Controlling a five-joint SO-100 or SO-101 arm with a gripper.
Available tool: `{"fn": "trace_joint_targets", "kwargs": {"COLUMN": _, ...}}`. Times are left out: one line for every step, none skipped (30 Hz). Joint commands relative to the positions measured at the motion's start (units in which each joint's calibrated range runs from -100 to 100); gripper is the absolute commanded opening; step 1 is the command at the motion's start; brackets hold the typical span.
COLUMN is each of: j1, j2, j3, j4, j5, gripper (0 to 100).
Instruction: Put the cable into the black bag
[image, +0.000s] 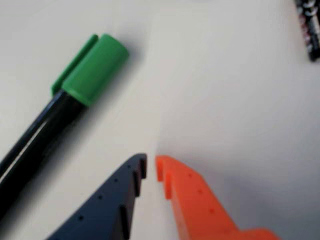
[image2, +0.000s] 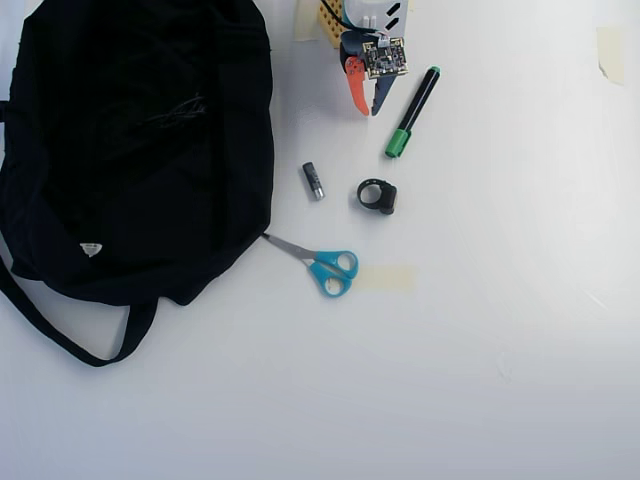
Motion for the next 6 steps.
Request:
{"fn": "trace_joint_targets", "kwargs": {"j1": -0.08, "j2": -1.25, "j3": 1.18, "j4": 2.66, "j5": -0.2, "gripper": 2}}
{"fn": "trace_joint_targets", "kwargs": {"j1": -0.08, "j2": -1.25, "j3": 1.18, "j4": 2.66, "j5": -0.2, "gripper": 2}}
{"fn": "trace_joint_targets", "kwargs": {"j1": -0.08, "j2": -1.25, "j3": 1.18, "j4": 2.66, "j5": -0.2, "gripper": 2}}
{"fn": "trace_joint_targets", "kwargs": {"j1": -0.08, "j2": -1.25, "j3": 1.18, "j4": 2.66, "j5": -0.2, "gripper": 2}}
{"fn": "trace_joint_targets", "kwargs": {"j1": -0.08, "j2": -1.25, "j3": 1.18, "j4": 2.66, "j5": -0.2, "gripper": 2}}
{"fn": "trace_joint_targets", "kwargs": {"j1": -0.08, "j2": -1.25, "j3": 1.18, "j4": 2.66, "j5": -0.2, "gripper": 2}}
